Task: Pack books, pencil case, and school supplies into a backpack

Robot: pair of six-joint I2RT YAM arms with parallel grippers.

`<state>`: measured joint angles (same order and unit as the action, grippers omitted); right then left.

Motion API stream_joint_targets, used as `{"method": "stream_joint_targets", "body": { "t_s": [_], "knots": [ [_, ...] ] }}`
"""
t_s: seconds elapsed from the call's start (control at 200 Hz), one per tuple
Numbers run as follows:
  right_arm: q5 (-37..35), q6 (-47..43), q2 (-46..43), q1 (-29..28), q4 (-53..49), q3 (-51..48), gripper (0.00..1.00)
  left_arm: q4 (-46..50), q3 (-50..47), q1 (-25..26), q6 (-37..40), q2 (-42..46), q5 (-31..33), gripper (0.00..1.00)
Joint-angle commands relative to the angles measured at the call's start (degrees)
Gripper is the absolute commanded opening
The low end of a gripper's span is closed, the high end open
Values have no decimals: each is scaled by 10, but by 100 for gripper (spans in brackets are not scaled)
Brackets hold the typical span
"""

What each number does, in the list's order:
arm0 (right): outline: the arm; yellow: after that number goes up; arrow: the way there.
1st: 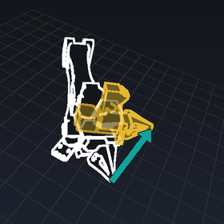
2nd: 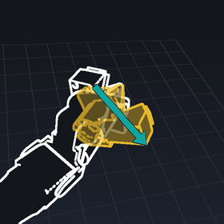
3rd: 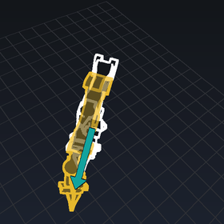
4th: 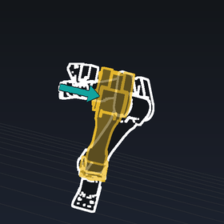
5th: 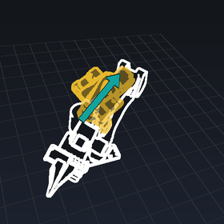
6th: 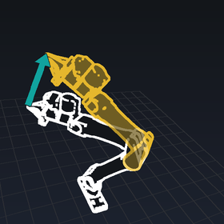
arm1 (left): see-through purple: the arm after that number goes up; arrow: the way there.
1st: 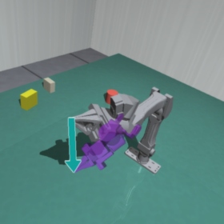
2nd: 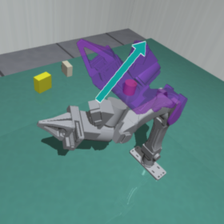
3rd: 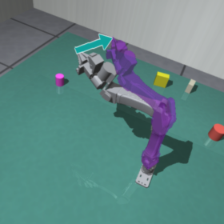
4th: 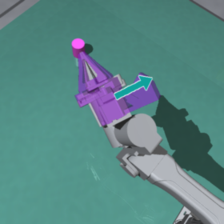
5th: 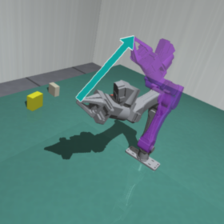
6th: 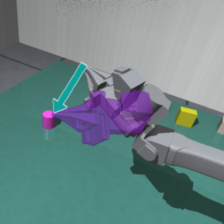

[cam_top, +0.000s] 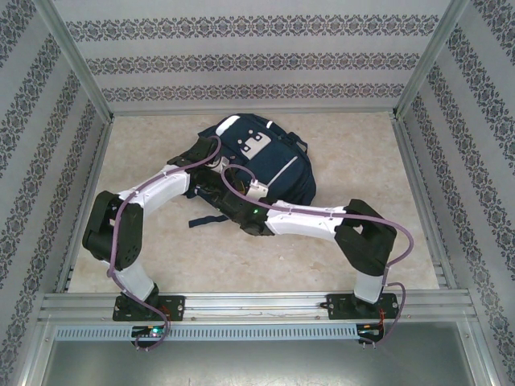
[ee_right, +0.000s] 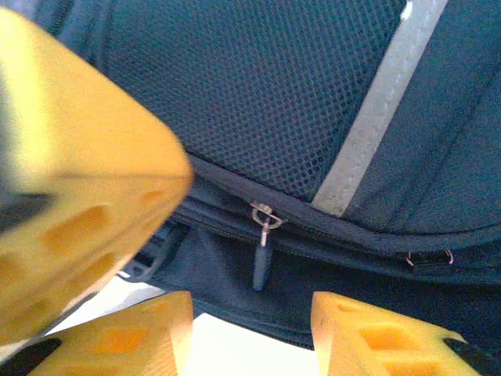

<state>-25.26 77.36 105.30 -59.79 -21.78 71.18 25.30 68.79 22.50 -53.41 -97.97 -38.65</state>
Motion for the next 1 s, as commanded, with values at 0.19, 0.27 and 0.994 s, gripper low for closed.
{"method": "stream_joint_targets", "body": {
  "t_s": [0.19,0.27,0.994],
  "knots": [
    [-49,-6,49,17,27,17,39,46,25,-13,48,-14,52,42],
    [-34,-10,63,24,40,25,38,39,22,-18,52,-15,75,46],
    [68,-247,-49,22,45,-11,0,-57,9,-1,38,-77,164,14]
  ]
}}
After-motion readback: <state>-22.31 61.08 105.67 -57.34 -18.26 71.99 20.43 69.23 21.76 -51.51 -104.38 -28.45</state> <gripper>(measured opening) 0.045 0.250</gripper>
